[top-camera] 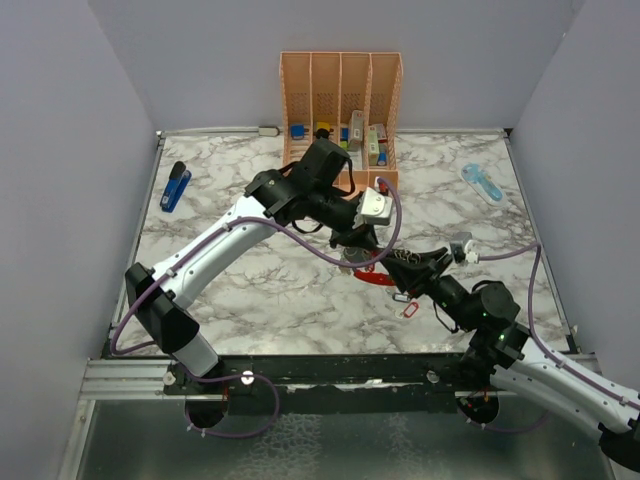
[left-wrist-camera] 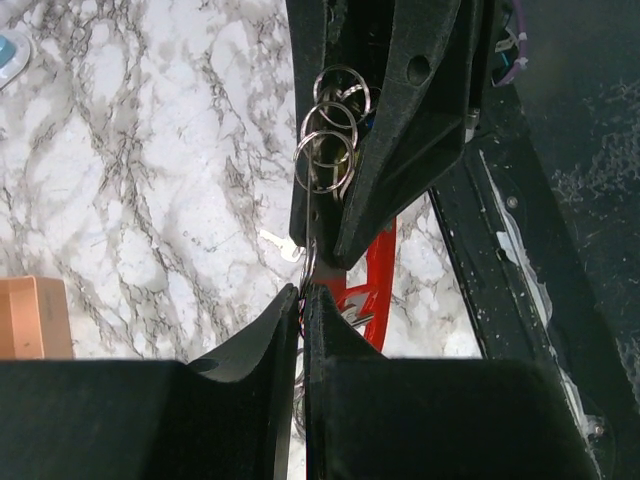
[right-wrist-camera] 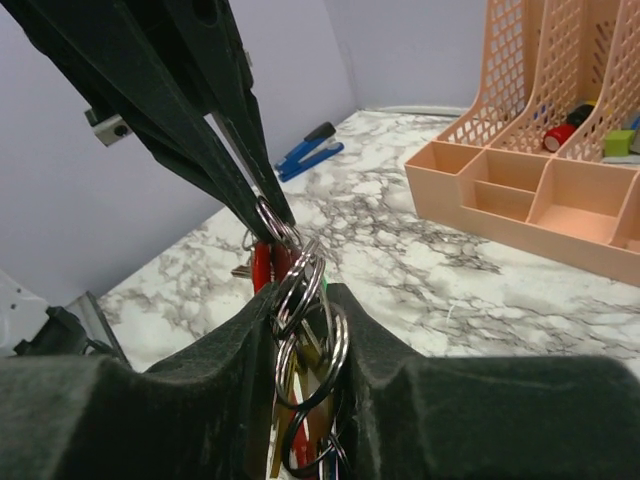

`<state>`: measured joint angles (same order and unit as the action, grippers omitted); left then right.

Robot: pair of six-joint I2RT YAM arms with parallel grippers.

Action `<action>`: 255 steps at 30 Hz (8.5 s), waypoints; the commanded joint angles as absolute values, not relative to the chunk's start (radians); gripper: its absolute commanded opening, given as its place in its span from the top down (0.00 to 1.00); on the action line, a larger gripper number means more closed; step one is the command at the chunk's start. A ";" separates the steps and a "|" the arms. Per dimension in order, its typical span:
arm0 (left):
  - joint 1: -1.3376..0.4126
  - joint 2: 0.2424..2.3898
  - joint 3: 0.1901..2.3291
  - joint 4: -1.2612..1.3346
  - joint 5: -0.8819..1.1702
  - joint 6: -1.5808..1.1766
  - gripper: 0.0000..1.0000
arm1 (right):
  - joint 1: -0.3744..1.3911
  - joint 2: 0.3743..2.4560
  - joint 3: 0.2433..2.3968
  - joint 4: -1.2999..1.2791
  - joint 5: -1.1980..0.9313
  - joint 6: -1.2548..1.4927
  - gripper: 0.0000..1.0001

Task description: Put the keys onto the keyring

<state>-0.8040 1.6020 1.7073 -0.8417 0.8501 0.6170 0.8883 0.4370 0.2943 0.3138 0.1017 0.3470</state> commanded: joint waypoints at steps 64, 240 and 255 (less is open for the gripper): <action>-0.598 1.395 1.396 -0.933 0.901 0.877 1.00 | 0.887 1.353 0.710 -0.524 0.422 0.659 0.65; -0.750 1.596 1.823 -1.408 1.235 1.416 1.00 | 0.870 0.829 0.521 -0.313 0.175 0.614 0.99; -0.749 1.601 1.834 -1.407 1.223 1.411 1.00 | 0.870 0.521 0.505 -0.287 0.001 0.493 0.99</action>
<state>-0.7483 1.6073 1.8122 -1.3975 1.1633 1.4117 0.8749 0.6029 0.5007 -0.3347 0.0864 0.5640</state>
